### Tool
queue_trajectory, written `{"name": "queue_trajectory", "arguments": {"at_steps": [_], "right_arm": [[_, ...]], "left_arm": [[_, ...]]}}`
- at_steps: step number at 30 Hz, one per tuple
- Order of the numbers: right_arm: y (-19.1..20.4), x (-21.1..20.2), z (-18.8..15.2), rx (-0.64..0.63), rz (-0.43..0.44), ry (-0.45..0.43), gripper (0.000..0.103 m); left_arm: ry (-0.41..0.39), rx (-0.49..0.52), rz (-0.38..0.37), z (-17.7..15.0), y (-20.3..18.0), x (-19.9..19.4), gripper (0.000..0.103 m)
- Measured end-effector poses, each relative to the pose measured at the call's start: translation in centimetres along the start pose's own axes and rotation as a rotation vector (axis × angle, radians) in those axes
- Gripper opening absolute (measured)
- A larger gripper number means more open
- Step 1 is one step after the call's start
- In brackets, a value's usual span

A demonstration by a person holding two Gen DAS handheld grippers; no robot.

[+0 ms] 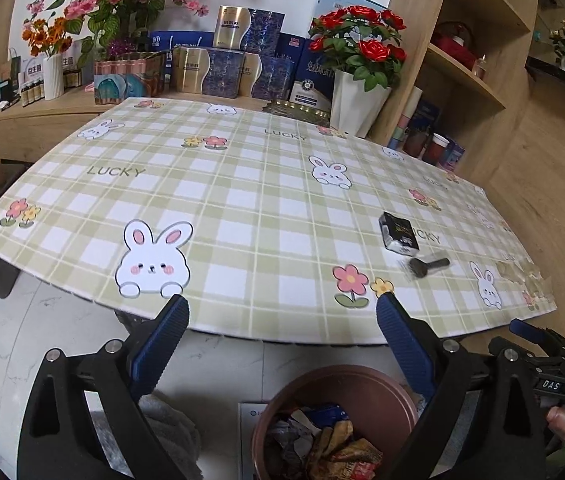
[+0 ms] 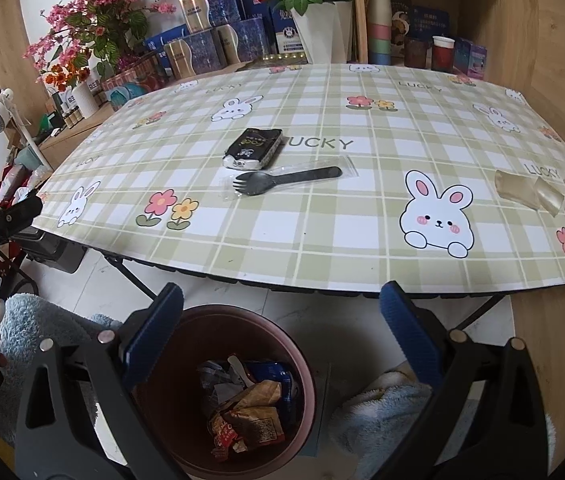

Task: Collect trash
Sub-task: 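Move both tools back over the table toward the tissue pack and spoon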

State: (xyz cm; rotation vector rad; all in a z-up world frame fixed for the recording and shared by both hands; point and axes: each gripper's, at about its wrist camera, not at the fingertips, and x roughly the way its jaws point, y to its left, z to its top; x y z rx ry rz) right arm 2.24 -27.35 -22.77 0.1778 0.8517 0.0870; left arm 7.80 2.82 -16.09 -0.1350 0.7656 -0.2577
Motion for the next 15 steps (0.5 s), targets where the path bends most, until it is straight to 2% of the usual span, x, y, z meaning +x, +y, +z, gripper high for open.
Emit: {"name": "queue_trajectory", "arguments": {"at_steps": [11,13,15], "right_arm": [[0.2,2.4,2.1,0.005,0.034,0.065,0.096],[0.1,3.1,3.0,0.018,0.052,0.074,0.086],[0.0,3.8,3.8,0.057,0.097,0.091,0.067]], "left_arm": [[-0.021,0.077,0.019,1.7,-0.1,1.3,0.096],[-0.027,0.084,0.026,2.0,0.1,1.4,0.096],[-0.028,0.084,0.027,2.3,0.3,1.6,0.096]]}}
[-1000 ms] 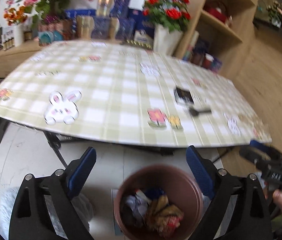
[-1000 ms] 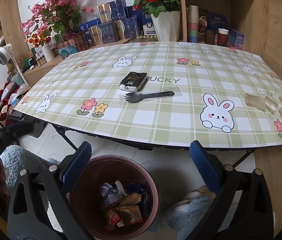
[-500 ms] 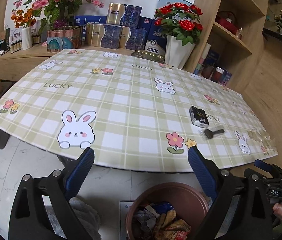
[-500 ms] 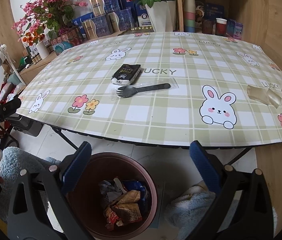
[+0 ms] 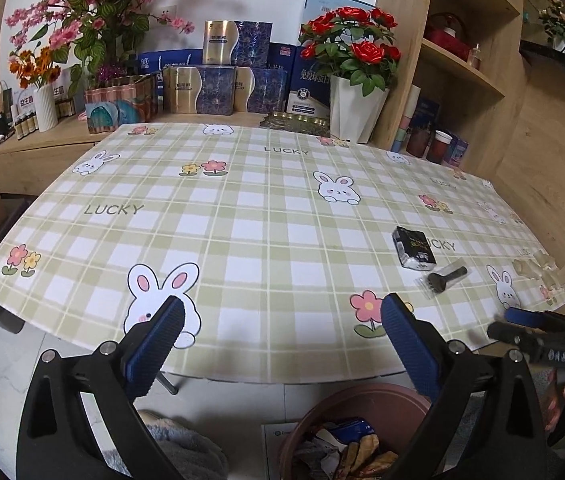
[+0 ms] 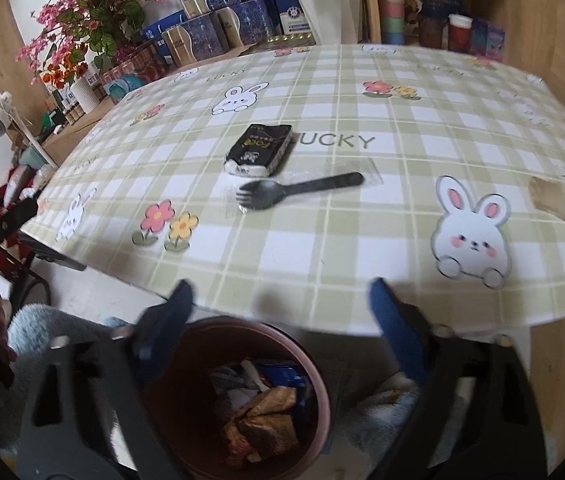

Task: Collect trash
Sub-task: 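Move both tools back over the table toward the tissue pack and spoon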

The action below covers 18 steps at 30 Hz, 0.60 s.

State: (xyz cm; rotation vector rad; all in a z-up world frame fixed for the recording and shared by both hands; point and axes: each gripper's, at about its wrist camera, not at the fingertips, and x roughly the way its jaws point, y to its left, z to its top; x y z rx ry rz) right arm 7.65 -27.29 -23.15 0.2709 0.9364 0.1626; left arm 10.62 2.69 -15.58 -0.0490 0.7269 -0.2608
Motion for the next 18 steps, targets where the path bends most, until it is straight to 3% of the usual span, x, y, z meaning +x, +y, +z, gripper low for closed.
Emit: {"name": "queue_trajectory", "arguments": {"at_steps": [3,11,18], "right_arm": [[-0.5,0.9,1.3,0.079,0.064,0.015,0.055],[-2.6,4.6,4.6,0.284,0.074,0.064,0.054],[-4.0,6.5,7.6,0.328,0.069,0.037,0.048]], "left_arm": [[0.003,-0.004,0.002,0.3,0.3,0.4,0.096],[0.022,0.001,0.005,0.7,0.3,1.7,0.096],[0.031,0.055,-0.007,1.0,-0.6,2.8,0.096]]}}
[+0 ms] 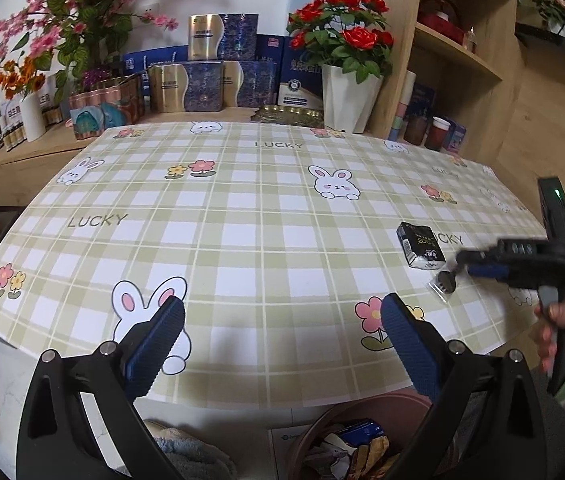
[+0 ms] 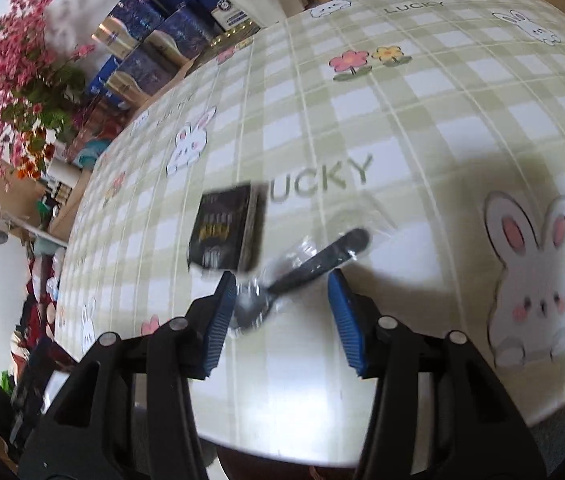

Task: Collect trash
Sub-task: 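Grasp the black spoon in clear wrap with the right tool, then grasp the black 'Face' tissue pack with the left tool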

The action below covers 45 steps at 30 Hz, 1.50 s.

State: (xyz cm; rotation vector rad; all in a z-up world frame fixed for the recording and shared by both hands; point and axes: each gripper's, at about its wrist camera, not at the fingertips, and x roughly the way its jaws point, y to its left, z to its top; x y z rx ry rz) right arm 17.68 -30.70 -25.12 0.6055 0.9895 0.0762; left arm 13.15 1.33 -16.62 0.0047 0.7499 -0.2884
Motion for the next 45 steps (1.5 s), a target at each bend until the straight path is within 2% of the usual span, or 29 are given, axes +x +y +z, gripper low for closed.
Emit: {"name": "queue_trajectory", "arguments": {"at_steps": [5,9,13,14,15,16,17,19,22,24,27,33,38,41,42,45], "right_arm": [[1.1,1.5,1.9,-0.091,-0.063,-0.015,0.04],[3.1,2.6,1.9,-0.306,-0.21,-0.037,0.029],[4.6,3.1,0.7,-0.423,-0.306,-0.048,0.033],[4.6,3.0,0.5,-0.418,-0.308,-0.049,0.04],[4.5,3.0,0.3,-0.41,-0.286,-0.045,0.052],[4.6,3.0,0.2,-0.417,-0.277,-0.043,0.056],[4.7,3.0,0.0,-0.435,-0.286,-0.04,0.061],[4.9,3.0,-0.4,-0.46,-0.292,-0.04,0.061],[4.9,2.8,-0.4,-0.486,-0.281,-0.035,0.054],[4.9,2.4,-0.8,-0.519,-0.266,-0.035,0.026],[4.3,1.6,-1.0,-0.54,-0.261,-0.054,0.017],[1.8,-1.7,-0.3,-0.423,-0.151,-0.144,0.015],[0.4,-3.0,0.1,-0.393,-0.138,-0.163,0.015],[-0.7,-3.3,0.0,-0.364,-0.133,-0.16,0.015],[-1.0,-3.3,-0.1,-0.355,-0.132,-0.161,0.015],[-1.6,-3.4,-0.2,-0.336,-0.13,-0.158,0.015]], "left_arm": [[0.02,-0.031,-0.003,0.2,0.4,1.1,0.096],[0.033,-0.046,-0.002,0.2,0.5,1.6,0.096],[0.04,-0.039,0.0,0.3,0.1,1.9,0.096],[0.042,-0.039,-0.002,0.4,0.0,2.0,0.096],[0.043,-0.039,-0.003,0.4,-0.1,2.1,0.096],[0.045,-0.037,-0.005,0.5,-0.2,2.2,0.096],[0.045,-0.034,-0.004,0.6,-0.4,2.3,0.096],[0.044,-0.027,-0.004,0.8,-0.9,2.4,0.096],[0.049,-0.03,-0.009,1.1,-1.3,2.7,0.096],[0.053,-0.033,-0.015,1.4,-1.7,3.0,0.096],[0.056,-0.016,-0.029,1.8,-2.6,3.4,0.096],[0.078,0.122,-0.112,3.5,-5.9,6.7,0.096],[0.148,0.221,-0.208,5.1,-9.4,10.8,0.092],[0.173,0.263,-0.202,5.7,-11.0,12.9,0.083],[0.192,0.273,-0.181,5.8,-11.5,13.8,0.081],[0.23,0.312,-0.179,5.7,-12.4,15.4,0.079]]}}
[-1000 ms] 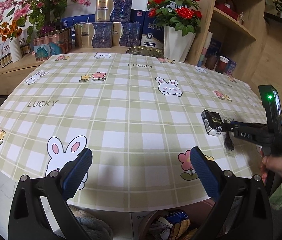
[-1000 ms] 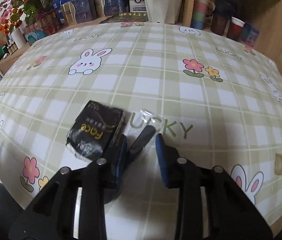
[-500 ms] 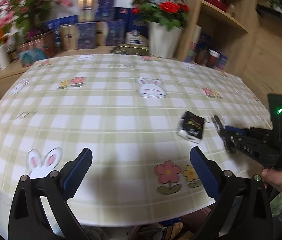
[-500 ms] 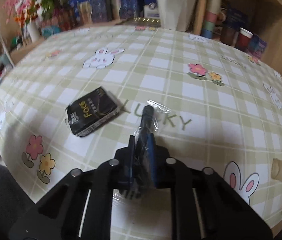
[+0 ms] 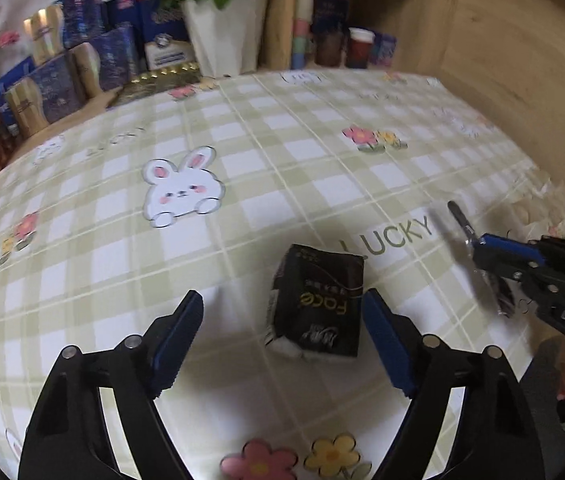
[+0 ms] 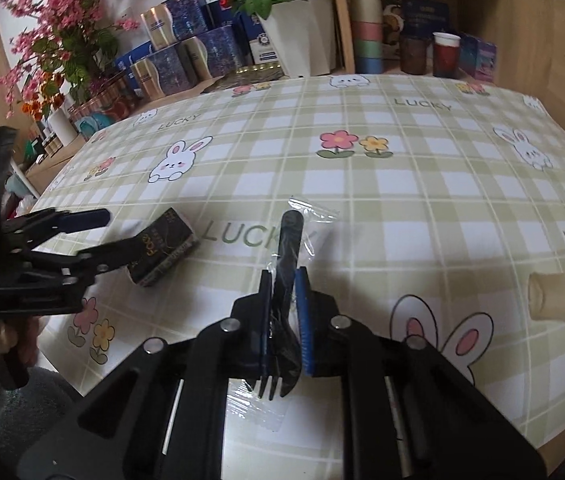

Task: Collect trash
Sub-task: 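Grasp the black 'Face' tissue pack with the left tool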

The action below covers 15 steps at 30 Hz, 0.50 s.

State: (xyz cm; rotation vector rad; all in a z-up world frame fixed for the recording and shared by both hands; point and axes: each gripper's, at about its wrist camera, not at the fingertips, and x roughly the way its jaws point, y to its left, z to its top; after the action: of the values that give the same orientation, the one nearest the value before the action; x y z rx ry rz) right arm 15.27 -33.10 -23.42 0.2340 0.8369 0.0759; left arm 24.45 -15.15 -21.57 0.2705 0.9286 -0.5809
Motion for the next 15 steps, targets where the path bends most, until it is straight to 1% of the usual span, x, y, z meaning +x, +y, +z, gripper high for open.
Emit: {"name": "queue_trajectory", "arguments": {"at_steps": [3,6,7,8,9,10,13,15], "right_arm": [[0.0,-0.2,-0.2,-0.001,0.0,0.008,0.015],[0.4,-0.7,-0.4,-0.018,-0.003,0.002,0.015],[0.5,-0.9,-0.4,-0.02,-0.002,0.0,0.015],[0.7,-1.1,-0.5,-0.023,0.0,-0.002,0.015],[0.8,-1.3,-0.6,-0.028,0.002,-0.006,0.015],[1.0,-1.5,-0.6,-0.031,0.002,-0.007,0.015],[1.3,-2.0,-0.8,-0.039,0.006,-0.008,0.015],[1.6,-2.4,-0.9,-0.048,0.007,-0.011,0.015]], "left_arm": [[0.012,0.029,0.004,0.0,-0.4,1.0,0.08],[0.027,0.009,-0.017,-0.1,-0.1,1.6,0.08],[0.029,0.004,-0.023,-0.1,0.0,1.7,0.077],[0.021,0.009,-0.026,-0.2,-0.1,1.6,0.072],[0.016,0.017,-0.031,-0.2,-0.2,1.5,0.053],[0.016,0.023,-0.036,-0.2,-0.3,1.4,0.044],[0.017,0.024,-0.032,-0.2,-0.5,0.7,0.035],[0.012,0.015,-0.037,-0.3,-0.3,0.4,0.031]]}}
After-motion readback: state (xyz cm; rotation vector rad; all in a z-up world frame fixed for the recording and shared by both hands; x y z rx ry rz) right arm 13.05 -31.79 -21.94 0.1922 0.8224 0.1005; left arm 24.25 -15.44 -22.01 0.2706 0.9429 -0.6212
